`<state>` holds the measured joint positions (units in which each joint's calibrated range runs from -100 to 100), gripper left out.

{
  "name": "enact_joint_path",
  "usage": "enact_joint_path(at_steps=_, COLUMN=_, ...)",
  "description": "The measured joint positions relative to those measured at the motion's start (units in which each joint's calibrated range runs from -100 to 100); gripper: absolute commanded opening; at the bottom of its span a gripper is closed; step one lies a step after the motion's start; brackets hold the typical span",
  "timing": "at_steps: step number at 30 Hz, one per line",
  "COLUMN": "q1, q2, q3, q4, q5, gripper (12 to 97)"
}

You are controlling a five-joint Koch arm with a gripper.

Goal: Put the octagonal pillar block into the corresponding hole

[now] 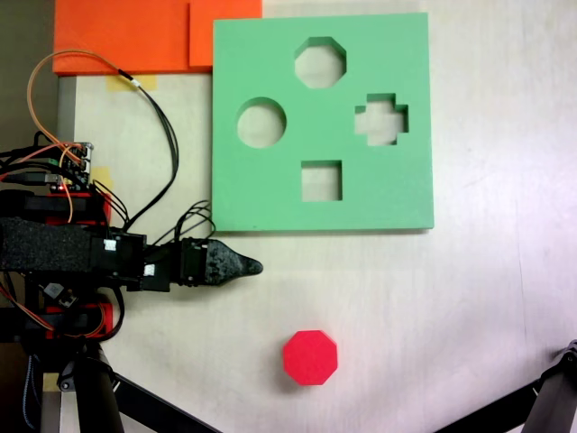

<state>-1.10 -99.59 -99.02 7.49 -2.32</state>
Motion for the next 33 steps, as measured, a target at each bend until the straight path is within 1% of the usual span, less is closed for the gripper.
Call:
enact_joint_path(at_steps=8, q1=0.00, q2=0.00, q3=0.00, q4=0.00, q5=0.68, gripper=49.0)
enact_joint_path(at_steps=9, q1=-0.10, q2=0.00, q3=0.00, q4=0.00, q5=2.98, gripper=49.1)
enact_joint_path(at_steps=12, q1=-1.07, q2=0.00, q3=0.10, q4=0.00, q5=17.53, gripper=48.7)
enact_joint_path(at_steps=13, q1=-1.90, q2=0.00, q3=0.00, q4=0.00, q5=20.95, gripper=48.1)
enact_joint_path(at_steps=16, q1=-4.00, q2=0.00, q3=0.69, q4=-1.47, q5=27.69, gripper=46.6)
enact_joint_path(at_steps=17, q1=-4.44, q2=0.00, q3=3.82, q4=-4.70, q5=29.69, gripper=46.5)
enact_joint_path(at_steps=19, q1=-4.93, q2=0.14, q3=14.89, q4=-19.58, q5=33.99, gripper=44.6)
enact_joint_path(at_steps=21, q1=-5.08, q2=0.14, q3=27.83, q4=-39.26, q5=38.29, gripper=39.9)
enact_joint_path(at_steps=22, q1=-5.08, q2=0.14, q3=34.30, q4=-48.65, q5=40.39, gripper=34.8)
enact_joint_path(at_steps=23, q1=-5.23, q2=0.14, q3=39.29, q4=-56.29, q5=42.49, gripper=33.6)
enact_joint_path(at_steps=26, q1=-6.64, q2=0.14, q3=46.55, q4=-70.48, q5=46.30, gripper=33.9)
enact_joint_path(at_steps=29, q1=-7.03, q2=1.50, q3=57.81, q4=-81.64, q5=46.69, gripper=34.2)
enact_joint_path(at_steps=30, q1=-7.37, q2=3.83, q3=63.20, q4=-85.85, q5=46.74, gripper=35.2)
enact_joint_path(at_steps=31, q1=-8.01, q2=7.93, q3=68.79, q4=-89.97, q5=46.69, gripper=40.1)
enact_joint_path(at_steps=33, q1=-9.13, q2=19.70, q3=79.47, q4=-97.60, q5=46.06, gripper=56.8)
